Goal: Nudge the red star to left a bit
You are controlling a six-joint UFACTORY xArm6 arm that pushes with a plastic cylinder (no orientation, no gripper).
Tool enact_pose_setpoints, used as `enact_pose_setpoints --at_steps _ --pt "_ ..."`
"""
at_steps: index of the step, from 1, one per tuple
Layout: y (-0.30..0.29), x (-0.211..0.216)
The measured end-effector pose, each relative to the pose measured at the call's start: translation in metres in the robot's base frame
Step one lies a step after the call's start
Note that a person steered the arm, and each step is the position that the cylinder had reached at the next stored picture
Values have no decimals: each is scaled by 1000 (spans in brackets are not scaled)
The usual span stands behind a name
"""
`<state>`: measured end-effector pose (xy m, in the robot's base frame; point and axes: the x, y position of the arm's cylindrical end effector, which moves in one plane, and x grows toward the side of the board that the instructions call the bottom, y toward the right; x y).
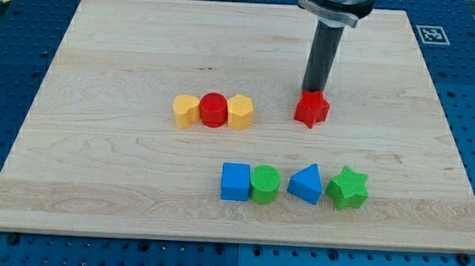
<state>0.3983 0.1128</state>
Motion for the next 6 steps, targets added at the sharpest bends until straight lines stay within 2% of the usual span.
enact_pose_setpoints --at_steps 3,4,6 --pt "32 22" --pt "19 38" --pt "-17 42"
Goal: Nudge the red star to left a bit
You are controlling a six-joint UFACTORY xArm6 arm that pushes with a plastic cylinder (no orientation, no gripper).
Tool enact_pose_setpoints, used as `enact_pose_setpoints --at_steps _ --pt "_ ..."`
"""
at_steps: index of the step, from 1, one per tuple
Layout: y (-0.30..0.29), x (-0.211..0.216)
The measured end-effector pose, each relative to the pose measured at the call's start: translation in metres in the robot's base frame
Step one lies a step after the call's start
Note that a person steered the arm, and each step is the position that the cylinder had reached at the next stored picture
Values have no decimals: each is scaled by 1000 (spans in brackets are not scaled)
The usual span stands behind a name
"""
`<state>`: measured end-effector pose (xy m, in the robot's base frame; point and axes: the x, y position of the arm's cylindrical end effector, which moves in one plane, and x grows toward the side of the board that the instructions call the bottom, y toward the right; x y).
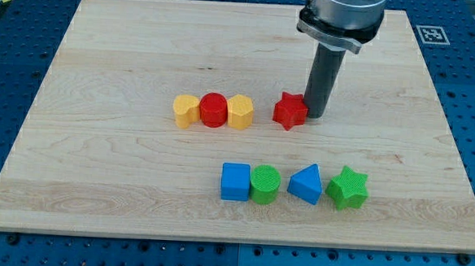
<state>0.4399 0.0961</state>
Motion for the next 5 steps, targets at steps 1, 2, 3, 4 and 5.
enact_pose_setpoints --at_steps 1,2,3,4,5 --pt "-7 0" --pt "-13 0" --pt "-23 0" --pt "-30 0" --pt "-31 0"
